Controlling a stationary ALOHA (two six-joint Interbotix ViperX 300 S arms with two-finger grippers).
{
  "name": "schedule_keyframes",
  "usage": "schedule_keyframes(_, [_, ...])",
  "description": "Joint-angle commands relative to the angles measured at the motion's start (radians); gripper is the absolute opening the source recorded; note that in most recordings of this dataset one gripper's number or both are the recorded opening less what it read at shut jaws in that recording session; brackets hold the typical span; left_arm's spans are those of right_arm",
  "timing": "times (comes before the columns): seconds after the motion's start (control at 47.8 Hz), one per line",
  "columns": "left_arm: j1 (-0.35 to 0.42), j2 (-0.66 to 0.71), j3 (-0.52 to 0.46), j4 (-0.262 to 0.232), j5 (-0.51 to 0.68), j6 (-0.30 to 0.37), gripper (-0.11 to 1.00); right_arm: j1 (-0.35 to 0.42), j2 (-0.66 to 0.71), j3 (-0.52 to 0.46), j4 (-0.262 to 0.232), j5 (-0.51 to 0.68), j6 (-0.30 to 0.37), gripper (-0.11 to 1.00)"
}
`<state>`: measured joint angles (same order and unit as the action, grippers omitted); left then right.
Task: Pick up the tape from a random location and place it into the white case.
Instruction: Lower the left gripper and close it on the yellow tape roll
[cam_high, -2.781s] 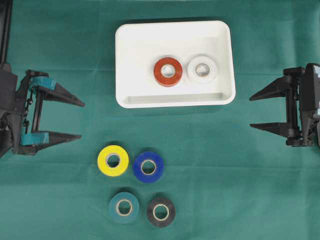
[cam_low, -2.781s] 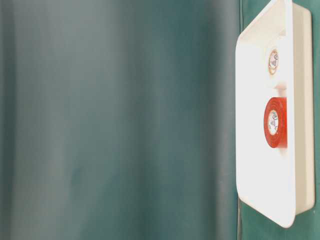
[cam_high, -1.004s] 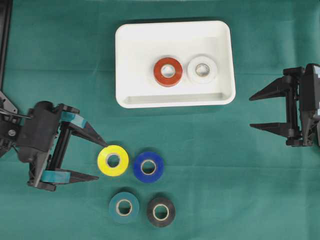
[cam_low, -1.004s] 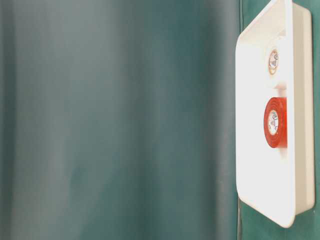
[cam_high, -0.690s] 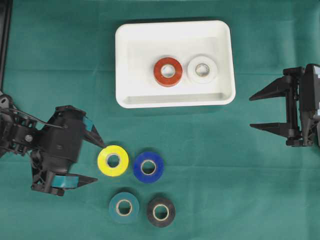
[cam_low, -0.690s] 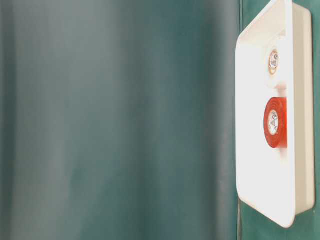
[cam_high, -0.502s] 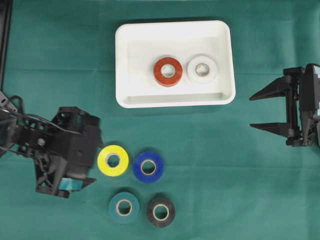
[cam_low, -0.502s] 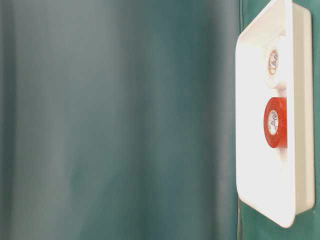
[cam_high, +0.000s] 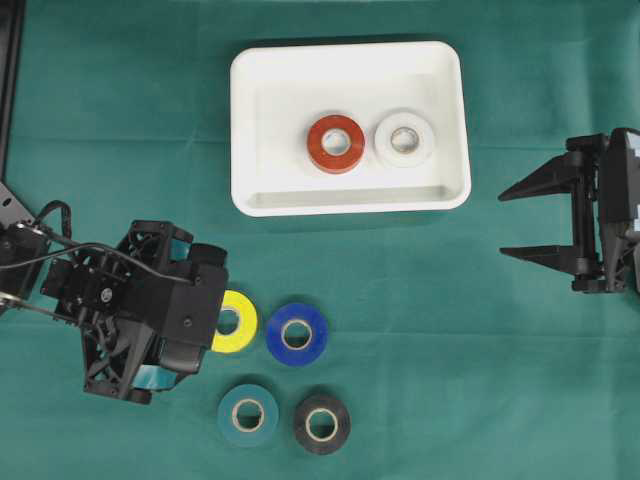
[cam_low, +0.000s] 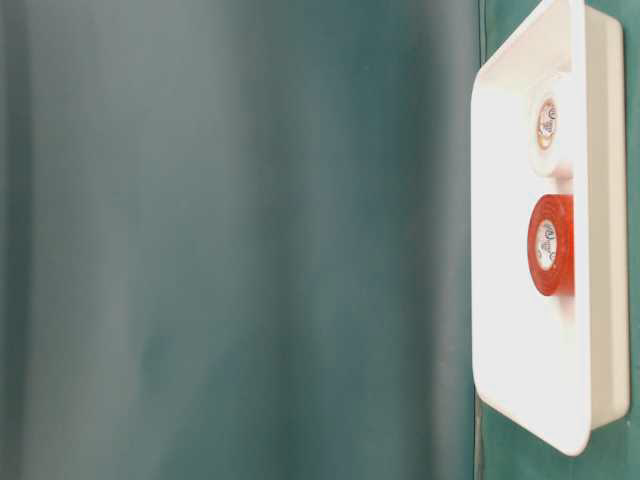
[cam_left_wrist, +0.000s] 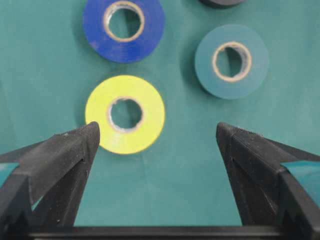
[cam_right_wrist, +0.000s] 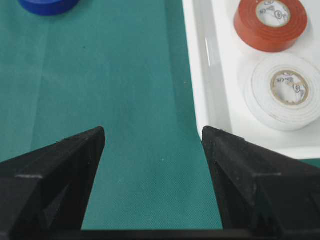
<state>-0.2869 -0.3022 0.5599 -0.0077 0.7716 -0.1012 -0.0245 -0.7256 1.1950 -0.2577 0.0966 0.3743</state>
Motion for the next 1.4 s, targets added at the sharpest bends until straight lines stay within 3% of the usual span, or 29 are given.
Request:
schedule_keyframes(0.0, [-0.014,-0.005,-0.025,0.002,-0.005,-0.002,0.96,0.002,0.002,-0.023,-0.002,-0.003,-0.002,0.75])
schedule_keyframes(1.108, [-0.011,0.018,0.034,0.006,-0.043,-0.02,0.96,0.002,0.006,-0.023,-0.002,-0.008,-0.002,0.75])
schedule_keyframes(1.38, [-0.011,0.055,0.081,0.006,-0.138,-0.052,0.96,-0.002,0.012,-0.025,-0.002,-0.009,-0.002,0.75])
